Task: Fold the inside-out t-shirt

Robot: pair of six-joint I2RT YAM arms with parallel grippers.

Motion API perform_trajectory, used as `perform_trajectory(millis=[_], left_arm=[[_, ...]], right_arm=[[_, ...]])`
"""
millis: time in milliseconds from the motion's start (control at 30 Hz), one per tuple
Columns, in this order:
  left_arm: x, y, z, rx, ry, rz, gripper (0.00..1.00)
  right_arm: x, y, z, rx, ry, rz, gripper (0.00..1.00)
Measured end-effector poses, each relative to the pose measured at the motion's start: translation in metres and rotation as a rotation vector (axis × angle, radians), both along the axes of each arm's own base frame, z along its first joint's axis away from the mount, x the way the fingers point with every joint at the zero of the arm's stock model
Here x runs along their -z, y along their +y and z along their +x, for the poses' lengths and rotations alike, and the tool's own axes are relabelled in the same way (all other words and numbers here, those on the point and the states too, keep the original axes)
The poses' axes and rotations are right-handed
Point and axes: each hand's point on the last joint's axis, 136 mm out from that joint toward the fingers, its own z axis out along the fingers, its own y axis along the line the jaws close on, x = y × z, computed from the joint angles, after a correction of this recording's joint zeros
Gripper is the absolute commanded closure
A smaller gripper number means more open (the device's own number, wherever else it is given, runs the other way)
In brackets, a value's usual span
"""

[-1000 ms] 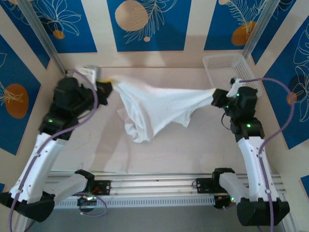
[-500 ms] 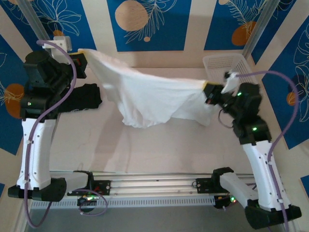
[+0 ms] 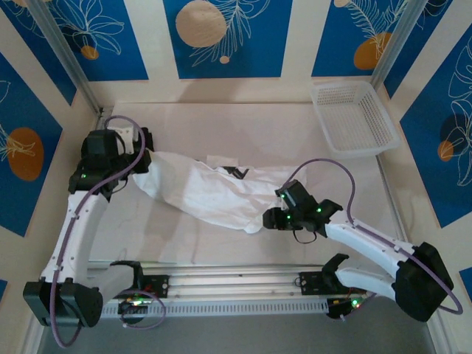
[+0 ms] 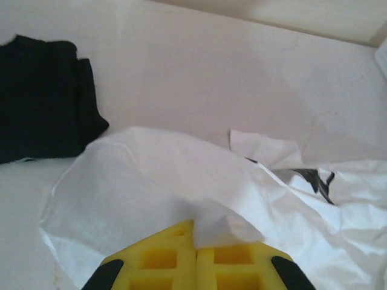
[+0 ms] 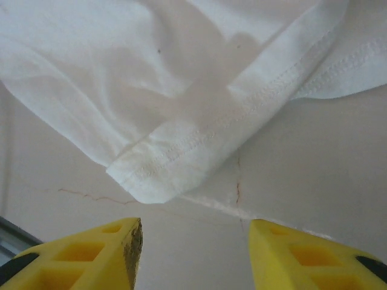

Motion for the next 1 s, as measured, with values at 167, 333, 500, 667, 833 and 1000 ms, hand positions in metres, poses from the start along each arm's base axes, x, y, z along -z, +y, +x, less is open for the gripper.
perform_trajectory(millis=[167, 333, 500, 667, 833, 1000], left_arm=[[-0.015, -0.006, -0.007, 0.03, -0.062, -0.029, 1.0], [-0.021, -0.012, -0.006, 0.049, -0.082, -0.061, 1.0], [-0.023, -0.015, -0.006, 0.063, -0.089, -0.074, 1.0], [-0.023, -0.017, -0.006, 0.07, -0.094, -0.084, 1.0], [-0.024, -0.017, -0.006, 0.071, -0.098, -0.084, 1.0], [-0.023, -0.018, -0.007, 0.076, -0.097, -0.088, 1.0]], right_arm=[[0.008, 0.02, -0.002, -0.04, 0.02, -0.068, 0.47], [0.009, 0.041, 0.001, -0.032, -0.012, -0.102, 0.55], [0.018, 0.053, 0.0, 0.007, -0.019, -0.15, 0.59], [0.03, 0.053, 0.012, 0.08, -0.027, -0.215, 0.58], [0.038, 0.05, 0.021, 0.13, -0.039, -0.268, 0.58], [0.037, 0.051, 0.025, 0.171, -0.045, -0.252, 0.53]])
